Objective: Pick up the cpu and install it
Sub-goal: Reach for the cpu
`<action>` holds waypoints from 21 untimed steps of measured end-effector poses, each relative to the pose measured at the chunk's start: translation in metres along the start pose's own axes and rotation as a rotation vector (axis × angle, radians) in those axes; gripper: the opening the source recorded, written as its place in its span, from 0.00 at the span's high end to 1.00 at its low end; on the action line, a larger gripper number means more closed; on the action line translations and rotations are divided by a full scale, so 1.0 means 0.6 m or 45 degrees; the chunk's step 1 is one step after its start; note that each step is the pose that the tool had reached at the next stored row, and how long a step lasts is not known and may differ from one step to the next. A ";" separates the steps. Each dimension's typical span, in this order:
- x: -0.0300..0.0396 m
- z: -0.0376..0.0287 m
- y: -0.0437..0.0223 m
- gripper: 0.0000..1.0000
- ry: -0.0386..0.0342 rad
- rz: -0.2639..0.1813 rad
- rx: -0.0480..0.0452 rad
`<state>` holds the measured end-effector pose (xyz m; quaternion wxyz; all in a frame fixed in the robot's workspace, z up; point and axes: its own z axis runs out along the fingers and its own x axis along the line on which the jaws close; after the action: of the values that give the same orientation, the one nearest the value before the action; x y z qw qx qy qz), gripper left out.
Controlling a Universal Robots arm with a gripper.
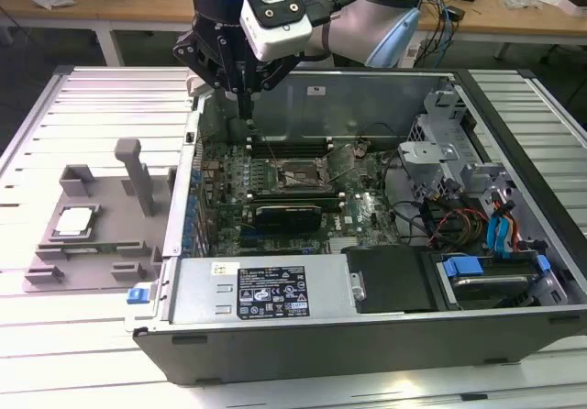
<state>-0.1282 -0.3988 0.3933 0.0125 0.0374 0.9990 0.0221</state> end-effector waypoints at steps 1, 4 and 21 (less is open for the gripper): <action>0.006 0.000 0.000 0.89 0.0000 0.000 0.000; 0.014 0.000 -0.001 0.89 0.0000 0.000 0.000; 0.045 -0.001 -0.003 0.89 0.0000 0.000 0.000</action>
<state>-0.1555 -0.3989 0.3933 0.0125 0.0374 0.9990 0.0221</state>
